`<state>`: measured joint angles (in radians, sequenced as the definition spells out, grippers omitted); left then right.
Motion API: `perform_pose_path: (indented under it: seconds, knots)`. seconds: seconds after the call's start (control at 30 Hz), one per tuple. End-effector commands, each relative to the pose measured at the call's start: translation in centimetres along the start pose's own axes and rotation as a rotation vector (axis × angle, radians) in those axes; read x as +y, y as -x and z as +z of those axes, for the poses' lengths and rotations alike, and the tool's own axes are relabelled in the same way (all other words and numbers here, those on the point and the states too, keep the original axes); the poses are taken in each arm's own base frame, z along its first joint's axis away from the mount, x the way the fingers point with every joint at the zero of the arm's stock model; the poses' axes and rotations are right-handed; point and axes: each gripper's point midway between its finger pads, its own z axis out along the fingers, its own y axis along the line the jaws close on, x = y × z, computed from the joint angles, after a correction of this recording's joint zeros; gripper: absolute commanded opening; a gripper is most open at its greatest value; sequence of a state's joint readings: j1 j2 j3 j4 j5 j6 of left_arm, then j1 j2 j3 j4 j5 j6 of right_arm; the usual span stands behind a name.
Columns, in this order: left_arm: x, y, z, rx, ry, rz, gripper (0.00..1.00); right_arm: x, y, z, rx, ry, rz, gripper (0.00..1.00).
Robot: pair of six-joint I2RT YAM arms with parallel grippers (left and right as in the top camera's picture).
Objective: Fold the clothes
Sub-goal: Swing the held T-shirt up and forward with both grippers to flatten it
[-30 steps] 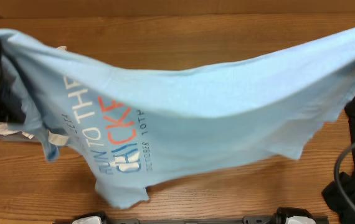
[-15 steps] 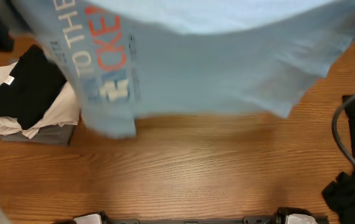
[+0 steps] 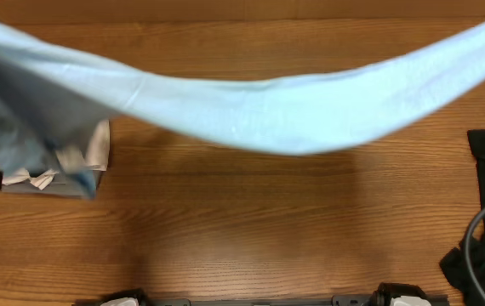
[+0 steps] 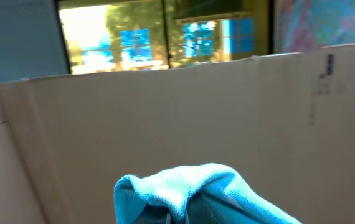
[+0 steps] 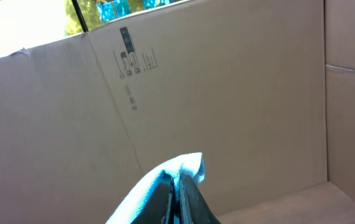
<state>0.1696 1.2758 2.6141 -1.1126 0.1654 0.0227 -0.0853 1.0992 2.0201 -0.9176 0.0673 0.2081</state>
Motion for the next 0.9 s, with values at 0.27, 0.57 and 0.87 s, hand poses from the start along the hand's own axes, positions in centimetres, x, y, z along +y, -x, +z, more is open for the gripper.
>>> perform_pose_path:
  seconds: [0.27,0.57,0.87]
  knots:
    - [2.6,-2.7,1.4,0.099,0.137,-0.01,0.04,0.0,-2.4,0.8,0.108,0.012,0.003,0.04]
    - [0.9,-13.9,14.5,0.39,-0.065,-0.103,0.04,0.2,-9.1,11.2,0.316,0.044,0.012,0.04]
    - [1.3,-10.6,21.3,0.153,-0.096,-0.217,0.04,-1.4,-5.7,17.1,0.124,0.034,-0.004,0.04]
